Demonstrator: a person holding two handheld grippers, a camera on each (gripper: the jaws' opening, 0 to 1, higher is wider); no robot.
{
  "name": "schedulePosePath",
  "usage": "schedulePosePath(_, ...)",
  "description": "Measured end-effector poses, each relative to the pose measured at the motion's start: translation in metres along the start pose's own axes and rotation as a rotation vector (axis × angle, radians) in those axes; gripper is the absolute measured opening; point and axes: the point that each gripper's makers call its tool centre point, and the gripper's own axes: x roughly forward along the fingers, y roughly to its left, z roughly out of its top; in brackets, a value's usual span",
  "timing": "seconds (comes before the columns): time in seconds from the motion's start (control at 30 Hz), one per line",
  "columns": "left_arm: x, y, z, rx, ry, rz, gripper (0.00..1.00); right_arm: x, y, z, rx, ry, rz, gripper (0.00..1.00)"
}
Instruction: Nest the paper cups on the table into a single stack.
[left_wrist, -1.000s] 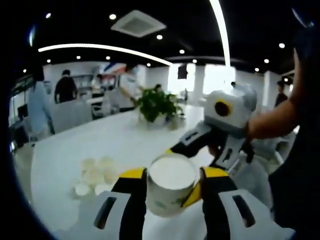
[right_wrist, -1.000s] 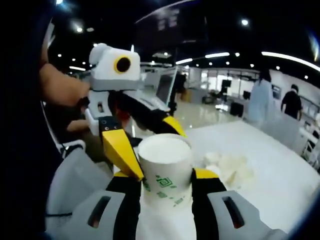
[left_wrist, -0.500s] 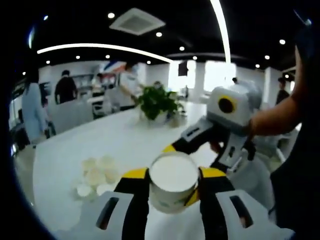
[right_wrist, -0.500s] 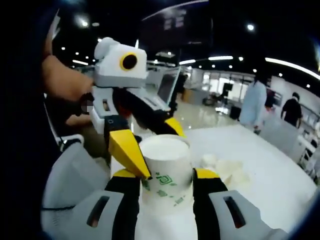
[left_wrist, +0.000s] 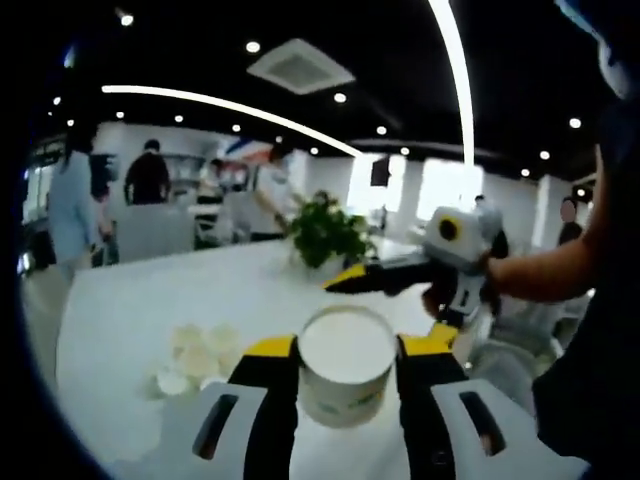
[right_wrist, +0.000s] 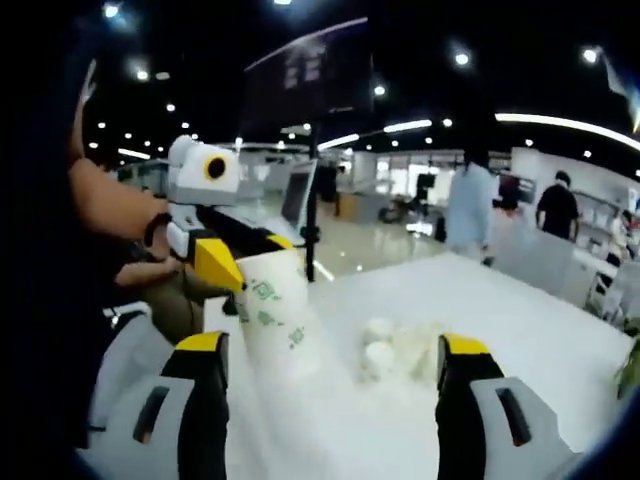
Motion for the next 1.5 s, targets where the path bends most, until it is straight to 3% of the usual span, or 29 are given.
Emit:
schedulePosePath(0.13,-0.006,-0.001,0.007,-0.009,-0.028,-0.035,0.36,-0.009,-0.001,0.01,0.017,-0.045,0.0,0.92)
schedulePosePath(0.2,-0.008,-0.001,0.014,-0.041,-0.059,-0.049,0.36,-0.013,-0.002,0.016,0.052,-0.084,-0.004,1.0)
schedulePosePath(0.43,-0.015,-0.003,0.035,-0.071,-0.137,-0.08,0.36,-0.021,0.0,0.022,0.098,-0.13,-0.001,1.0)
schedulePosePath(0.5,-0.015,-0.003,0.04,-0.073,-0.155,-0.084,0.36,-0.022,0.004,0.025,0.123,-0.134,0.029,0.92)
schedulePosePath(0.57,-0.014,-0.003,0.043,-0.084,-0.171,-0.089,0.36,-0.022,0.014,0.029,0.15,-0.145,0.091,0.78)
schedulePosePath(0.6,-0.014,-0.003,0.045,-0.087,-0.179,-0.09,0.36,-0.023,0.013,0.032,0.137,-0.159,0.084,0.7)
schedulePosePath(0.73,-0.013,-0.002,0.05,-0.094,-0.202,-0.092,0.36,-0.021,0.016,0.035,0.143,-0.161,0.112,0.57)
schedulePosePath(0.83,-0.011,-0.003,0.056,-0.101,-0.223,-0.099,0.36,-0.018,0.026,0.038,0.197,-0.157,0.18,0.44)
schedulePosePath(1.1,-0.008,-0.008,0.059,-0.095,-0.227,-0.127,0.36,-0.013,0.037,0.044,0.212,-0.16,0.25,0.31)
schedulePosePath(1.2,-0.008,-0.011,0.05,-0.08,-0.183,-0.142,0.36,-0.016,0.043,0.046,0.189,-0.165,0.294,0.23)
schedulePosePath(1.33,-0.012,-0.011,0.034,-0.063,-0.115,-0.164,0.35,-0.018,0.046,0.047,0.195,-0.159,0.321,0.21)
schedulePosePath(1.5,-0.019,-0.013,0.029,-0.07,-0.089,-0.195,0.35,-0.02,0.054,0.051,0.213,-0.162,0.369,0.18)
